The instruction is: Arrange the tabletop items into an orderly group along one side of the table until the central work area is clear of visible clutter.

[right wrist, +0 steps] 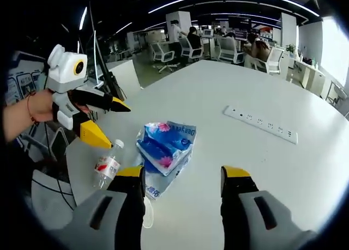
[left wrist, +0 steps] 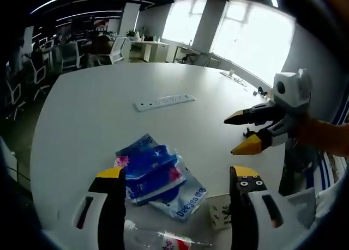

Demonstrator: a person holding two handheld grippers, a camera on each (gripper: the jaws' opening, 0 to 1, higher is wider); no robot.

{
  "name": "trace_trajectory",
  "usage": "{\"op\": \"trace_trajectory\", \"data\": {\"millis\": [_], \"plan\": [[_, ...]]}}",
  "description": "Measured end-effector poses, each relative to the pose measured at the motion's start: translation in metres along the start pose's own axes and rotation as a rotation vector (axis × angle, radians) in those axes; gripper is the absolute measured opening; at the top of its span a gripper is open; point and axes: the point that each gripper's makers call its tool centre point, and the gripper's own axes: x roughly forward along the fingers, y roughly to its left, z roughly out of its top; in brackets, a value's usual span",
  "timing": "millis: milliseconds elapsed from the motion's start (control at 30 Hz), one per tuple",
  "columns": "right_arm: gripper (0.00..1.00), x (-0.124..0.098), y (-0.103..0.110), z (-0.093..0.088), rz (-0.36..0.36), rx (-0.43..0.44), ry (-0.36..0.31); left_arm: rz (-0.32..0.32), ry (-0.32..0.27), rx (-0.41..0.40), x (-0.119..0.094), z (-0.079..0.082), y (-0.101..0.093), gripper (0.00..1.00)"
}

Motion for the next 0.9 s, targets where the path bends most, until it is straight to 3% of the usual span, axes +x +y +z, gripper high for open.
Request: {"op": "trace_trajectory", "data": {"millis": [367,900], "plan": [[0.5,0.038,0.016,-0.003,0.023,-0.003,0.037,0.039,0.036,-0.012,0.011,-0.017,0.042,0.76],[0.4,0.083,0.015,-0.02,-0.002,0.047,0.08,0.053,0.093,-0.025,0.044,-0.046,0.076,0.63]]}}
